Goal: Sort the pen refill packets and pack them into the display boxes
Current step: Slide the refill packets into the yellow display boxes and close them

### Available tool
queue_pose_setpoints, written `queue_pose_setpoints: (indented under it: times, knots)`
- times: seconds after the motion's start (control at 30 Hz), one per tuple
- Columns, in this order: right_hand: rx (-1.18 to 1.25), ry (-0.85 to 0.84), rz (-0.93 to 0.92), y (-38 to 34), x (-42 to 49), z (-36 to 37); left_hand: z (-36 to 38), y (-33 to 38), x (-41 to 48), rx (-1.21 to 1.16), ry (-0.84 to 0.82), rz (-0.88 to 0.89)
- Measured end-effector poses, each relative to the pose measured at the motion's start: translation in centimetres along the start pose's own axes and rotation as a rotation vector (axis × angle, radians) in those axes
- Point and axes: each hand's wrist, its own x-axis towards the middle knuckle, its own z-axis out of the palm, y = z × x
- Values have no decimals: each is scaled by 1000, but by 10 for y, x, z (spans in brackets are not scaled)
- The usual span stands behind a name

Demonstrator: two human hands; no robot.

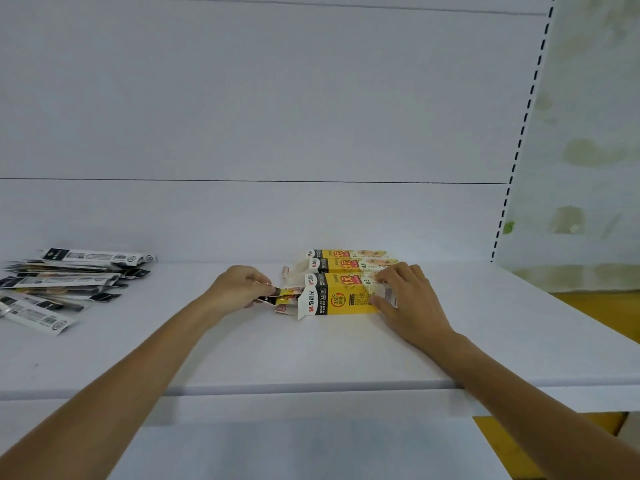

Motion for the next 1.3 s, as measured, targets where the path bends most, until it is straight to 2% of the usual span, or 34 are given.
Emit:
queue_pose_setpoints:
  times: [0.1, 0.2, 0.33, 0.37, 0.47, 0.5, 0.57, 0.63, 0.67, 0.73, 1.0, 1.17, 1.3]
  knots:
    - [4, 7, -3, 1, 0, 0, 8, 1, 1, -40, 57, 33]
    - [15, 4, 2, 1, 0, -1, 21, 5, 3, -189, -8, -16]
    - [31, 9, -3, 2, 0, -1, 26, 10, 6, -137, -11, -102]
    - [31, 5, -2, 2, 0, 0, 23, 14, 5, -172, -42, -118]
    - [26, -4, -3, 2, 1, 0, 17, 25, -4, -483, -230, -166]
    - [26, -6, -3, 2, 1, -1, 17, 28, -7, -497, -250, -141]
    - [26, -11, -1, 1, 0, -2, 24, 27, -10, -325, -161, -65]
    - [21, -13, -8, 1, 0, -2, 30, 21, -12, -106, 56, 17]
    - [19, -9, -11, 2, 0, -2, 31, 16, -10, -85, 130, 29]
    - [22, -2, -11, 2, 0, -1, 32, 9, -8, -133, 176, 17]
    - [26, -8, -12, 2, 1, 0, 43, 25, -7, -136, 197, -7]
    - [30, -20, -11, 3, 1, -1, 46, 32, 0, -38, 109, -87]
    - [32, -25, 0, 3, 2, 0, 36, 31, -1, -281, -49, -188]
